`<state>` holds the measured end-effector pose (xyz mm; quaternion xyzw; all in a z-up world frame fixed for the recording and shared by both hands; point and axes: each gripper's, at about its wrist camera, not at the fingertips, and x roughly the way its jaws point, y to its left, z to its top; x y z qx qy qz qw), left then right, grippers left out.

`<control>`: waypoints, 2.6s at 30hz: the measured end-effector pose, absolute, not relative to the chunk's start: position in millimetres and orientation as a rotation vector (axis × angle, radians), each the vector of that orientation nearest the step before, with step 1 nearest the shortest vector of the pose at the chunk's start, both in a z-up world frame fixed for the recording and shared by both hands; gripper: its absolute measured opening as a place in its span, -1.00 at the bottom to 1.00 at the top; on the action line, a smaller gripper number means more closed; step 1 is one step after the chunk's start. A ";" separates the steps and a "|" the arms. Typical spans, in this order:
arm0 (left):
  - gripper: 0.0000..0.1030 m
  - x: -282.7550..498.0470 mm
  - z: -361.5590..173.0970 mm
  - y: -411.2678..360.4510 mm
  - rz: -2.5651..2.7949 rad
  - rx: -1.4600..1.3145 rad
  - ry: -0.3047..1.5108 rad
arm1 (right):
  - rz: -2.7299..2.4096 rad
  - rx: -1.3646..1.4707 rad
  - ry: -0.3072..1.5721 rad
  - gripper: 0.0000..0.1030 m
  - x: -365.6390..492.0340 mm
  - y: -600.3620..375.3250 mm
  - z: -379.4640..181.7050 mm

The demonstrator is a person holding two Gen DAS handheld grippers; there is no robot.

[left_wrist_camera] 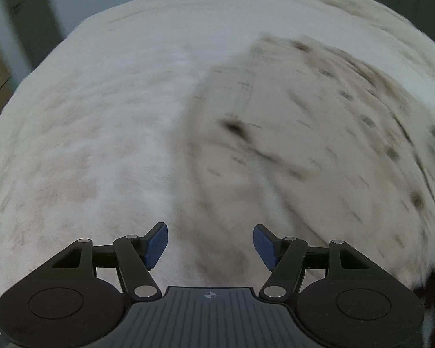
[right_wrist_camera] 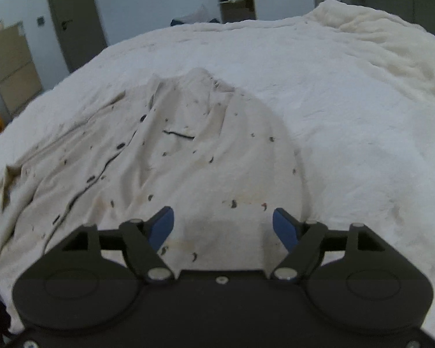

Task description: Fold clothes

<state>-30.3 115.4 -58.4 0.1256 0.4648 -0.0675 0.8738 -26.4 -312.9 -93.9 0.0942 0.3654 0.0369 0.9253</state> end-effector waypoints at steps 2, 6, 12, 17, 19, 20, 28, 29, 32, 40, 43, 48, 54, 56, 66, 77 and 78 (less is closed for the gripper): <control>0.17 -38.4 -66.5 100.2 -0.147 0.322 0.970 | 0.080 0.215 0.745 0.43 -26.8 -315.5 -93.3; 0.17 -28.0 -85.7 85.8 -0.119 0.360 0.955 | 0.092 0.232 0.734 0.44 -30.6 -317.4 -91.3; 0.00 3.3 -105.2 74.2 -0.050 0.397 0.925 | 0.077 0.278 0.708 0.44 -38.3 -327.6 -90.1; -0.44 18.6 -110.7 69.8 -0.009 0.437 0.944 | 0.060 0.339 0.686 0.44 -44.2 -339.3 -90.0; -0.97 19.9 -107.7 69.9 -0.001 0.444 0.941 | 0.054 0.354 0.682 0.44 -45.6 -342.0 -90.4; -0.97 20.2 -100.8 73.9 0.004 0.446 0.924 | 0.052 0.361 0.679 0.44 -46.0 -343.5 -90.6; -0.98 34.1 -30.9 126.6 0.117 0.484 0.753 | 0.058 0.380 0.690 0.44 -41.2 -344.4 -94.0; -0.98 39.7 -21.0 138.5 0.154 0.493 0.730 | 0.060 0.375 0.693 0.44 -40.2 -343.4 -94.5; -0.90 68.3 2.8 192.2 0.353 0.564 0.683 | 0.057 0.366 0.695 0.43 -38.5 -341.7 -95.0; -0.30 68.9 -7.3 272.8 0.346 0.172 0.846 | 0.041 0.367 0.691 0.43 -40.0 -341.9 -94.5; -0.13 59.9 -27.4 288.1 0.289 0.019 0.904 | 0.039 0.377 0.694 0.43 -38.7 -343.1 -95.1; 0.00 45.6 -57.5 305.4 0.262 -0.174 0.931 | 0.039 0.358 0.713 0.43 -33.3 -337.6 -96.7; 0.00 49.0 -70.2 274.9 0.250 0.055 0.910 | 0.023 0.308 0.743 0.43 -24.8 -326.4 -100.5; -0.02 59.8 -72.7 269.4 0.254 0.117 0.888 | 0.022 0.298 0.748 0.43 -23.9 -324.3 -101.1; -0.96 78.7 -34.6 323.2 0.447 0.220 0.689 | 0.016 0.285 0.754 0.43 -21.1 -320.1 -102.9; -0.40 55.1 -51.9 467.1 0.464 -0.353 0.824 | 0.007 0.255 0.762 0.43 -15.8 -312.8 -104.9; -0.39 52.5 -56.1 476.2 0.450 -0.422 0.815 | 0.006 0.253 0.762 0.43 -15.9 -312.5 -104.8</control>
